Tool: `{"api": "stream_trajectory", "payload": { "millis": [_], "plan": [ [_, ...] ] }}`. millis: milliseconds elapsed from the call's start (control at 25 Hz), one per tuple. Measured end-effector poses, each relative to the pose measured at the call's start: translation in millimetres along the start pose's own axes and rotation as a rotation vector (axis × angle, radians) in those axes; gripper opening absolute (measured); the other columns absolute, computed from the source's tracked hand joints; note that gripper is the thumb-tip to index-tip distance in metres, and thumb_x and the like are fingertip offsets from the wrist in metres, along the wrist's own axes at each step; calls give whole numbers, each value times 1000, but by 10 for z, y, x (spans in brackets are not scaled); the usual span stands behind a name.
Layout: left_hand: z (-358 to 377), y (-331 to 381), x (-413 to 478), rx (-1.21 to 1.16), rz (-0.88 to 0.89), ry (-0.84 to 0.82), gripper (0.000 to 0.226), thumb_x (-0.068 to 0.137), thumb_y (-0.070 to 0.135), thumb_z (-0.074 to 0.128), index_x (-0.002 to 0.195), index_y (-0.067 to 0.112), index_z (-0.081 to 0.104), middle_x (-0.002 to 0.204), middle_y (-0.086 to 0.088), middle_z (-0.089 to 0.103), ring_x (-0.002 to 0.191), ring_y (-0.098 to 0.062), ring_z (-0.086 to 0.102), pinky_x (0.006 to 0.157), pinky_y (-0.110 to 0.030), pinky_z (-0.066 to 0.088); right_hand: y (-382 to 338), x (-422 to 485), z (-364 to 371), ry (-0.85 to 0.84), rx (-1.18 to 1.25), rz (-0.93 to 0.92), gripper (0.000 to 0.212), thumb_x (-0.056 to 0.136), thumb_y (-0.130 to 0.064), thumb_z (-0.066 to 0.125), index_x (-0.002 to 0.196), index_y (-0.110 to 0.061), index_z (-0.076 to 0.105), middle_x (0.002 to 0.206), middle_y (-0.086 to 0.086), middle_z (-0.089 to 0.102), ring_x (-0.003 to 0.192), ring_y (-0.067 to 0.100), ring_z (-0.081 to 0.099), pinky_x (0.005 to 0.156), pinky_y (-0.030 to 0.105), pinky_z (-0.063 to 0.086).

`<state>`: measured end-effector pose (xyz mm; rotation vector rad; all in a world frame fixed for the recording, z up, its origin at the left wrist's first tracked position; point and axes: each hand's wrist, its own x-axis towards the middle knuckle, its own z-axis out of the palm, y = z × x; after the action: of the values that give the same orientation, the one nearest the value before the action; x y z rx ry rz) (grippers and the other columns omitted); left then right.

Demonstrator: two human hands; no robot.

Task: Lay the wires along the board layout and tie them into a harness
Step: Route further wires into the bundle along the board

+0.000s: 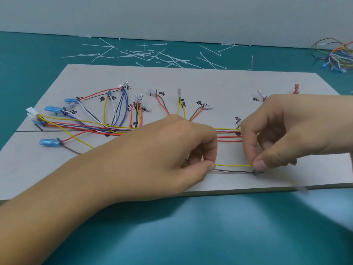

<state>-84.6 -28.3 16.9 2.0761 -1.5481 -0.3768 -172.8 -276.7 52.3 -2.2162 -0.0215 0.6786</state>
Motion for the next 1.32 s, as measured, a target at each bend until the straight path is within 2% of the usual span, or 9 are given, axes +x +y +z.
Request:
{"api": "stream_trajectory", "payload": {
  "millis": [240,440,600,720,840,920,1120,1200,1320],
  "plan": [
    [19,39,5,80,31,11,8,96,38,62,89,33,58,83,15,59,72,10,48,62,-17,34,-38,2,50,3,-26,33,17,70,-32,82,84,-24,81,61,3,70,50,6,61,49,17,49],
    [46,20,16,114,40,-7,8,96,43,61,95,35,61,91,18,56,80,6,48,74,-28,45,-132,62,168,45,-98,20,17,69,-39,77,84,-32,79,61,-2,70,49,3,58,49,13,45],
    [-32,2,-3,106,37,30,13,94,46,67,100,34,66,88,17,59,73,17,47,67,-13,33,-202,88,232,168,-218,-10,14,71,-44,71,82,-38,77,51,-13,63,43,1,50,45,10,38],
    [-242,-58,-36,44,-2,187,9,89,39,71,91,31,71,74,15,62,56,12,48,56,-2,33,-232,145,265,405,-242,-60,6,79,-35,77,75,-32,77,50,-19,60,42,2,48,44,7,35],
    [-644,-394,-151,109,-224,303,13,84,52,67,85,40,71,60,24,62,35,0,45,40,-13,39,-209,282,294,668,-234,-20,14,82,-22,73,71,-29,75,60,-22,65,51,-2,55,45,7,38],
    [-927,-755,-280,181,-413,352,26,78,66,65,89,44,72,52,22,60,30,-2,46,47,-22,47,-214,387,328,772,-242,34,11,84,-24,72,75,-31,75,68,-17,67,58,-4,56,50,11,40],
    [-1263,-1844,-601,117,-823,524,53,48,78,69,82,38,74,58,1,60,56,-28,56,73,-39,50,-386,626,669,710,-348,-85,16,89,-34,69,104,-33,75,95,-10,61,79,6,54,79,28,44],
    [-1297,-2195,-705,124,-937,574,65,40,77,67,80,25,70,66,-11,62,61,-33,59,73,-49,55,-461,667,767,705,-379,-128,12,91,-32,68,100,-30,75,94,-9,59,83,12,56,81,33,49],
    [-1299,-2469,-790,67,-1083,603,69,40,73,68,74,14,67,69,-16,66,58,-37,69,67,-49,60,-470,708,763,739,-382,-130,9,92,-22,68,90,-25,75,90,-9,62,80,9,53,80,32,48]
  ]
}}
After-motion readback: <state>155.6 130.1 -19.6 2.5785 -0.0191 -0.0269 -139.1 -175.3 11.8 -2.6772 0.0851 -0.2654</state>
